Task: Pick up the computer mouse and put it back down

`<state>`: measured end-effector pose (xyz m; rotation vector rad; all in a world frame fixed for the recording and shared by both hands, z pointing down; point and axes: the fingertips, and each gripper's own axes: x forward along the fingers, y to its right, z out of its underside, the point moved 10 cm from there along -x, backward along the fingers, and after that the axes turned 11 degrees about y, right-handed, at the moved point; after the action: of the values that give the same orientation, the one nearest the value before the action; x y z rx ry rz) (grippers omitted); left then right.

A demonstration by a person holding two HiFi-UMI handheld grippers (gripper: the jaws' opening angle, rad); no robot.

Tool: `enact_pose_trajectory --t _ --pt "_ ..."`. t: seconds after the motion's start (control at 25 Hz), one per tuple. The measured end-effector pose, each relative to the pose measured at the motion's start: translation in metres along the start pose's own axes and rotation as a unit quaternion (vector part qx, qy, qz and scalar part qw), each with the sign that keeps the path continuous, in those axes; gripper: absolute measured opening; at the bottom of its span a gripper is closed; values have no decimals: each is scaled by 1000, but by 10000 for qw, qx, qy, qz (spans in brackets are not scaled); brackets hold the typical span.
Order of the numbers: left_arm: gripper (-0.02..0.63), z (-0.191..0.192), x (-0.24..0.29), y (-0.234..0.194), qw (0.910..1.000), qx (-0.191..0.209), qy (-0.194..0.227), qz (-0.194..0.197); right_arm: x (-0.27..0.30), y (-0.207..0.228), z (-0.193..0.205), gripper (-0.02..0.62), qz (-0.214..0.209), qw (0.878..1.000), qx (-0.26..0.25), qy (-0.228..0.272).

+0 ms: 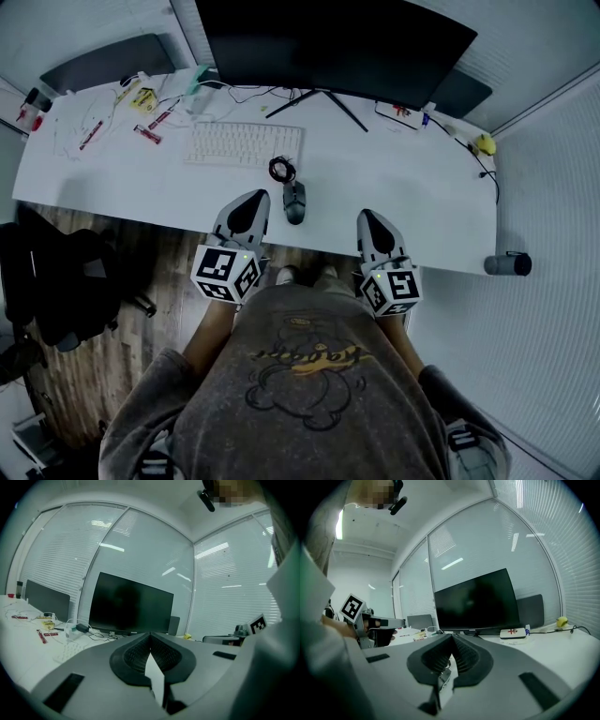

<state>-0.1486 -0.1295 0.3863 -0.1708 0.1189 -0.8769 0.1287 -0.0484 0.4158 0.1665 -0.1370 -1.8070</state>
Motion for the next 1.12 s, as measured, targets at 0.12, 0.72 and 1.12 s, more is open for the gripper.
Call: enact_pose_trajectory --t 0.12,0.72,1.12 --pt "15 0 5 4 9999 26 29 -143 8 8 -3 8 -176 9998 15 -2" --pt "51 11 12 14 9982 9 190 -568 19 33 0 8 -425 9991 75 -45" --pt "290 23 28 14 9991 -38 -111 -411 19 42 3 8 -426 9989 145 -94"
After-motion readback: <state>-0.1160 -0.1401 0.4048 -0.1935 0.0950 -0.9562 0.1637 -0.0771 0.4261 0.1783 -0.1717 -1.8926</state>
